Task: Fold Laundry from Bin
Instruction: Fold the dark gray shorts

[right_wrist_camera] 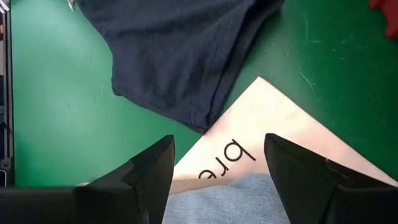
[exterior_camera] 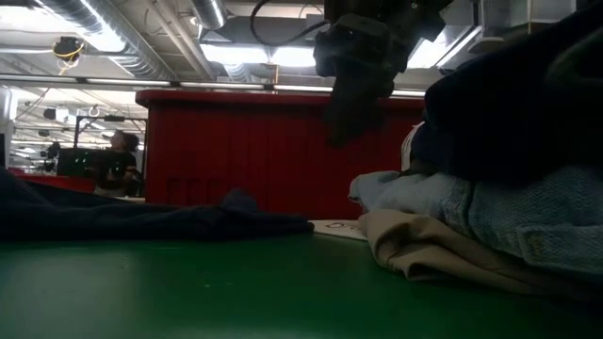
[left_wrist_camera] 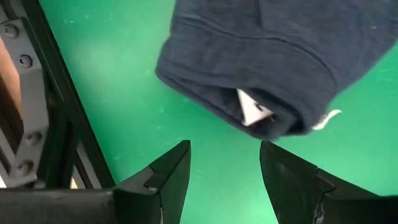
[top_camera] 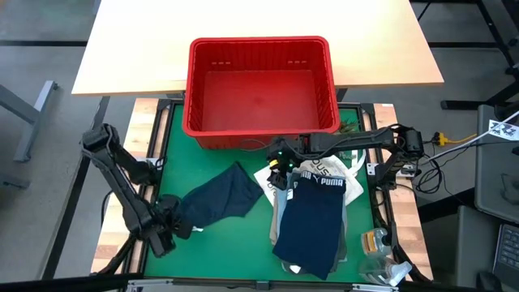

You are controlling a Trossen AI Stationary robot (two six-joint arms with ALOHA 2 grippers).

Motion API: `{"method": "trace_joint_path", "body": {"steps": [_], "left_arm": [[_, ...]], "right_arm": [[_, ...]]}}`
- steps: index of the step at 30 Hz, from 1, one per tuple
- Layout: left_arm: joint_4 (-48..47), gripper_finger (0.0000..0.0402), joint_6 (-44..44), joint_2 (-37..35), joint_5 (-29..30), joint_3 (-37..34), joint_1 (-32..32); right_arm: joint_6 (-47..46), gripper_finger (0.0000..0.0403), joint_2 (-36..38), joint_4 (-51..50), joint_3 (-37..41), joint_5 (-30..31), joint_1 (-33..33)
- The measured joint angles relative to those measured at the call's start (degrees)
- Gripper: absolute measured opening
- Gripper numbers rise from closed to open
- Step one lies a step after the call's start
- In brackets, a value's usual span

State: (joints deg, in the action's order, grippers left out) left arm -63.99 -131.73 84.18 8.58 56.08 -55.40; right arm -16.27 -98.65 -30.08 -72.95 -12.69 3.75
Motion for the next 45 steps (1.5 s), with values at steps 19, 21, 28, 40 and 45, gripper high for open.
{"method": "trace_joint_path", "body": {"steps": [19,21,28,40,45], "left_arm": [[36.82,0.0186,-1.42,-13.70,-0.74,-25.71,1.76],[34.50,0.0185,-1.42,-13.70,-0.82,-25.69,1.71],[29.68,0.0185,-1.44,-13.68,0.97,-25.71,3.72],[27.03,0.0185,-1.23,-20.33,0.93,-24.30,1.89],[18.34,0.0185,-1.52,-22.44,0.92,-24.29,3.24]], "right_arm": [[0.03,0.0248,-2.56,3.51,0.01,-0.88,0.00],[0.04,0.0248,-2.73,4.13,0.02,-0.87,0.00],[0.02,0.0248,-4.16,4.81,-0.01,-1.01,0.00],[0.02,0.0248,-5.92,4.30,0.02,-1.97,0.00],[0.02,0.0248,-5.92,4.71,0.02,-1.97,0.00]]}}
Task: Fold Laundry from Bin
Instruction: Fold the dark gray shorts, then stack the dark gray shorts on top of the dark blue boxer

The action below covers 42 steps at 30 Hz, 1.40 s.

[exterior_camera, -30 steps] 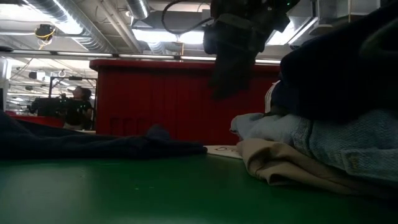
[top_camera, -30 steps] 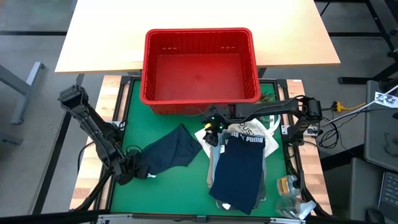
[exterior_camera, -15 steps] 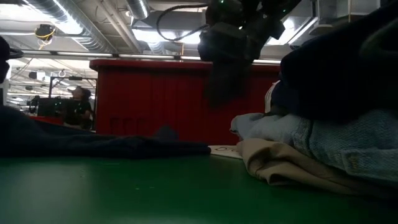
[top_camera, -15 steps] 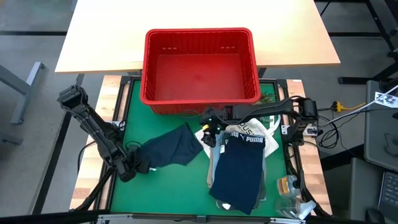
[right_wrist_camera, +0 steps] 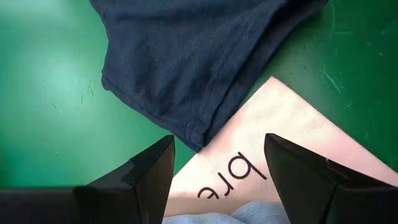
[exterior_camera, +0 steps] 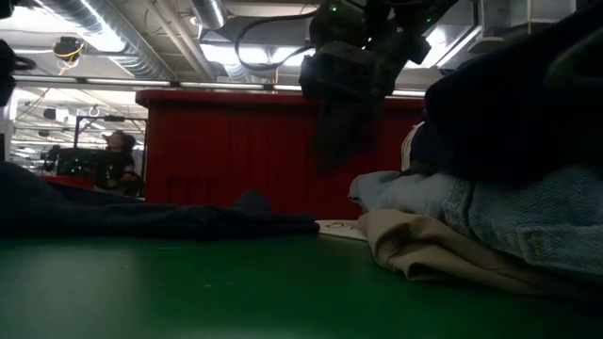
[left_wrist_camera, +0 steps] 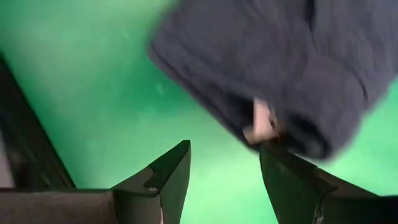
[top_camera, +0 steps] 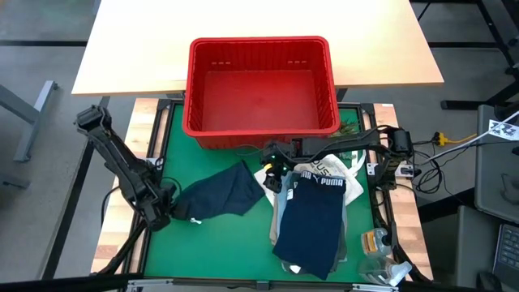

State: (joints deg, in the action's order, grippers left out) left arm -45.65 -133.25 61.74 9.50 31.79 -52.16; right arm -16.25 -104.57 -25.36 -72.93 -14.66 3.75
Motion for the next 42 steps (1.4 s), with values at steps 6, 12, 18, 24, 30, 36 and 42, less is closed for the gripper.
{"method": "trace_joint_path", "body": {"steps": [6,12,18,24,30,36,42], "left_arm": [[-1.37,0.0185,-0.09,0.47,0.43,-0.91,3.06],[0.71,0.0185,-0.11,3.14,0.48,-1.79,4.60],[2.48,0.0186,2.40,6.91,0.49,-1.81,5.72],[2.95,0.0185,3.63,9.98,-0.24,-1.72,5.77],[3.17,0.0186,3.52,10.25,-0.56,-1.68,5.59],[3.30,0.0186,3.85,10.27,-0.59,-1.72,5.59],[3.44,0.0186,4.02,10.27,-0.58,-1.75,5.60]], "right_arm": [[-0.27,0.0248,0.00,1.05,0.00,0.00,0.00],[-1.38,0.0248,-0.83,3.89,0.02,0.52,-0.03],[-5.78,0.0248,-4.14,7.93,-0.04,2.69,-0.02],[-6.47,0.0248,-7.27,12.26,-0.02,5.17,-0.02],[-8.63,0.0248,-9.64,17.65,-0.04,9.80,0.02],[-9.82,0.0248,-12.53,22.14,-0.04,12.09,0.02],[-12.47,0.0248,-15.85,25.95,-0.06,11.91,0.02]]}}
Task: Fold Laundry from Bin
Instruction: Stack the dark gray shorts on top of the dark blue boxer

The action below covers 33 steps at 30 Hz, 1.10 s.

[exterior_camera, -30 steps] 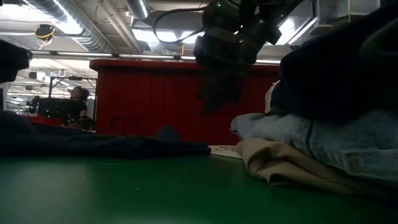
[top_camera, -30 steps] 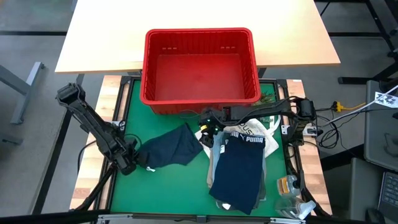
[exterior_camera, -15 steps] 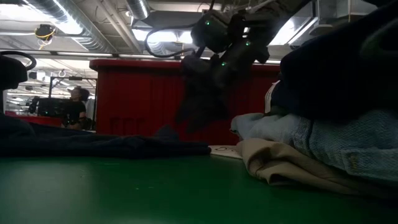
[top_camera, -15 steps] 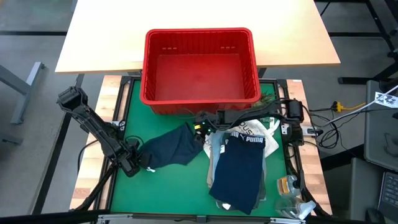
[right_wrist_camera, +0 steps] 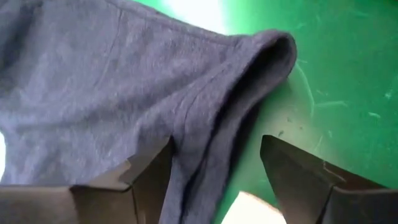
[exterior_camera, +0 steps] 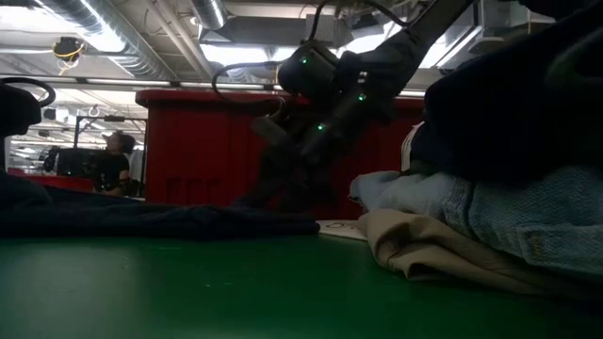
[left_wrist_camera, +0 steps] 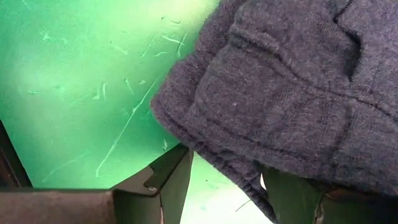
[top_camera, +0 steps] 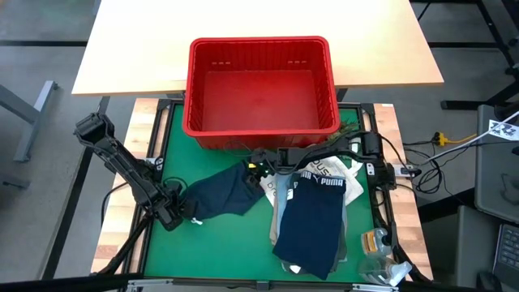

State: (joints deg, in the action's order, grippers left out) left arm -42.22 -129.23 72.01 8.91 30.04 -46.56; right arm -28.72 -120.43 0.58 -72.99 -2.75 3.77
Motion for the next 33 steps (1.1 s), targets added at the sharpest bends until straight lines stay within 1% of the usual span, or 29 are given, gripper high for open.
{"method": "trace_joint_path", "body": {"steps": [7,12,16,18,21,26,29,31,33], "left_arm": [[0.15,0.0185,1.21,0.04,0.23,-0.02,0.04],[0.24,0.0185,2.32,0.04,0.26,-0.04,0.02],[0.25,0.0183,2.36,0.04,0.63,-0.04,0.02],[0.28,0.0177,2.38,0.04,1.24,-0.04,-0.01],[0.38,0.0161,2.38,0.05,1.86,-0.07,-0.03],[0.72,0.0125,2.55,0.11,2.94,-0.11,-0.03],[1.19,0.0095,5.00,0.12,3.84,-0.14,-0.01],[1.83,0.0071,5.84,0.15,4.57,-0.17,0.02],[2.66,0.0042,7.59,0.15,4.89,-0.17,0.06]], "right_arm": [[-0.91,0.0248,-2.27,3.12,-0.24,-0.04,0.00],[-0.88,0.0248,-2.98,4.85,-0.24,-3.48,0.11],[-0.88,0.0241,-3.10,5.21,-0.21,-4.10,0.05],[-0.91,0.0222,-3.17,6.03,-0.15,-5.85,0.11],[-0.98,0.0178,-3.25,6.49,-0.13,-8.47,-0.17],[-1.06,0.0081,-3.44,6.89,-0.04,-11.26,-0.60],[-1.10,0.0020,-3.49,6.88,0.00,-12.24,-0.74],[-1.20,0.0012,-3.47,6.90,0.00,-12.59,-0.74],[-1.33,0.0022,-3.38,6.56,-0.28,-13.51,-0.76]]}}
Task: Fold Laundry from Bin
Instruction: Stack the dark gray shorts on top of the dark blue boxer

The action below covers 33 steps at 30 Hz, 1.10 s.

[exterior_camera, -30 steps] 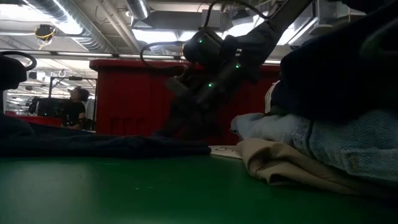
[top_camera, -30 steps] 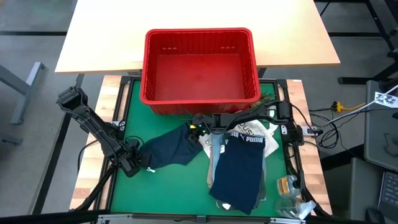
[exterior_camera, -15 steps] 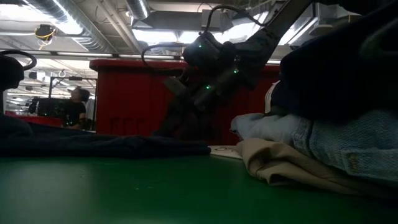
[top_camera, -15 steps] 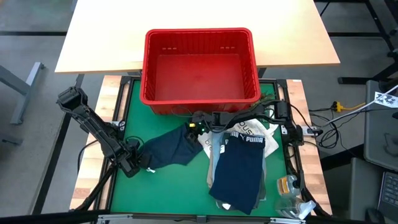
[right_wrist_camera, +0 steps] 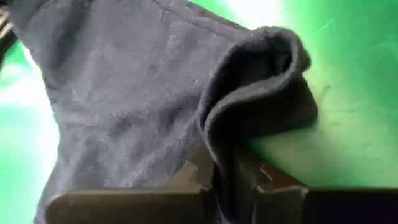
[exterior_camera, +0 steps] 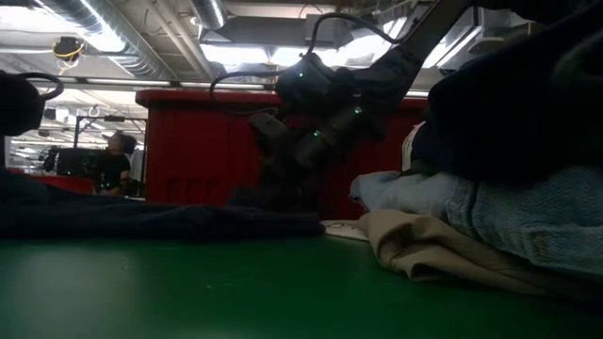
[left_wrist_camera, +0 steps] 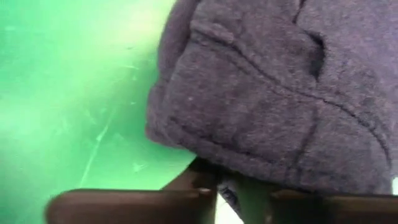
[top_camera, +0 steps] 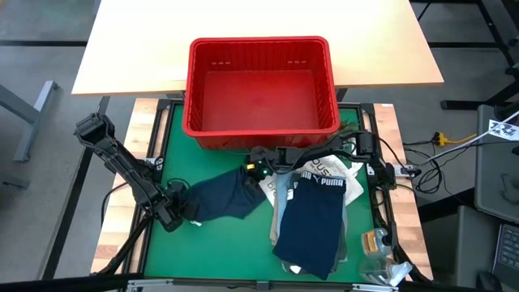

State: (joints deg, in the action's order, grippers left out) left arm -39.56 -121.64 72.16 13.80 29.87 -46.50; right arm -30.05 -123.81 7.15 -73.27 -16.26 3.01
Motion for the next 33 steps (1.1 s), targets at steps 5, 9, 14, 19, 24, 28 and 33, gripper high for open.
{"method": "trace_joint_path", "body": {"steps": [5,9,14,19,24,28,33], "left_arm": [[2.99,0.0009,4.82,-0.15,-1.06,-0.02,0.00],[4.00,0.0005,9.70,-0.48,-3.49,1.03,-0.38],[4.09,0.0003,12.39,-0.50,-3.74,3.89,-1.77],[4.21,0.0002,12.62,-0.52,-1.34,7.19,-3.41],[4.40,0.0002,12.70,-0.55,3.52,9.97,-4.31],[4.89,0.0001,12.78,-0.55,6.01,11.74,-4.52],[8.20,0.0001,14.62,-0.57,8.08,13.45,-4.52]], "right_arm": [[0.01,0.0009,-0.11,-1.30,-3.68,-7.85,-0.20],[0.30,0.0013,-0.02,-5.00,-8.25,-11.08,-0.22],[2.98,0.0007,0.02,-14.96,-14.69,-12.56,-0.13],[7.14,0.0006,0.02,-31.41,-22.33,-12.63,-0.13],[10.76,0.0007,0.07,-43.24,-28.95,-12.04,-1.06],[13.54,0.0005,0.20,-49.66,-32.93,-11.31,-2.11],[15.65,0.0005,0.22,-56.88,-37.69,-11.20,-3.26]]}}
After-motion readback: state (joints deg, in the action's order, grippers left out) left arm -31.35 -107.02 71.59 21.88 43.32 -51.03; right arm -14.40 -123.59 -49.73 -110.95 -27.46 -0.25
